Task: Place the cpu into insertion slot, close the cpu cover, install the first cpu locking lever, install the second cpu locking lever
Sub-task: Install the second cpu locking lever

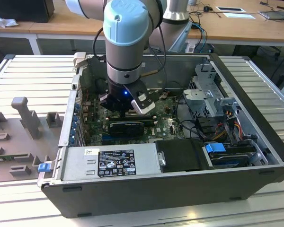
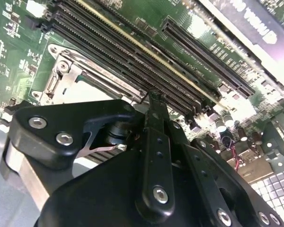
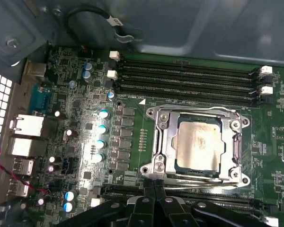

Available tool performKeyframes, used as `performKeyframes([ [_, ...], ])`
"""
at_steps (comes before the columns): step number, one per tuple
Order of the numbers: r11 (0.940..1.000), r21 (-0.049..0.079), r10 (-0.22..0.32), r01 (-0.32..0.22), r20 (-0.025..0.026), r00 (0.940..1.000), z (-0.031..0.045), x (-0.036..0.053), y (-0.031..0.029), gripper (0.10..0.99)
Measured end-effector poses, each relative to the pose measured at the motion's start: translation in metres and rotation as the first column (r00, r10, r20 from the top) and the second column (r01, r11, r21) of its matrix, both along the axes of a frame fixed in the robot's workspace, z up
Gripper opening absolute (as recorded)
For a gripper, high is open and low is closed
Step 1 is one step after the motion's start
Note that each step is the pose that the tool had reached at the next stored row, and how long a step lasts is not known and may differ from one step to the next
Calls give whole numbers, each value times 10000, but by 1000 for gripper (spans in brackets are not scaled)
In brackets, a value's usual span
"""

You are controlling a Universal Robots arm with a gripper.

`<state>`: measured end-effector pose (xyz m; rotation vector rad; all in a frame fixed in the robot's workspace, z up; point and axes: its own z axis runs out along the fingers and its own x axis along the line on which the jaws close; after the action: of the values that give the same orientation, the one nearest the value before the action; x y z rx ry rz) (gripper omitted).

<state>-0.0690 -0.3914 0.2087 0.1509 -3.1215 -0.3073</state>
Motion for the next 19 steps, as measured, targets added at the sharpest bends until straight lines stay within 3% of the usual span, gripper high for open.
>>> performKeyframes([
  [8,9986,526,1,-2,12,10000,-69,-6,1,106],
  [15,9970,779,11,-13,17,10000,-118,-48,1,106],
  [19,9966,825,14,-15,20,10000,-103,-85,0,106],
])
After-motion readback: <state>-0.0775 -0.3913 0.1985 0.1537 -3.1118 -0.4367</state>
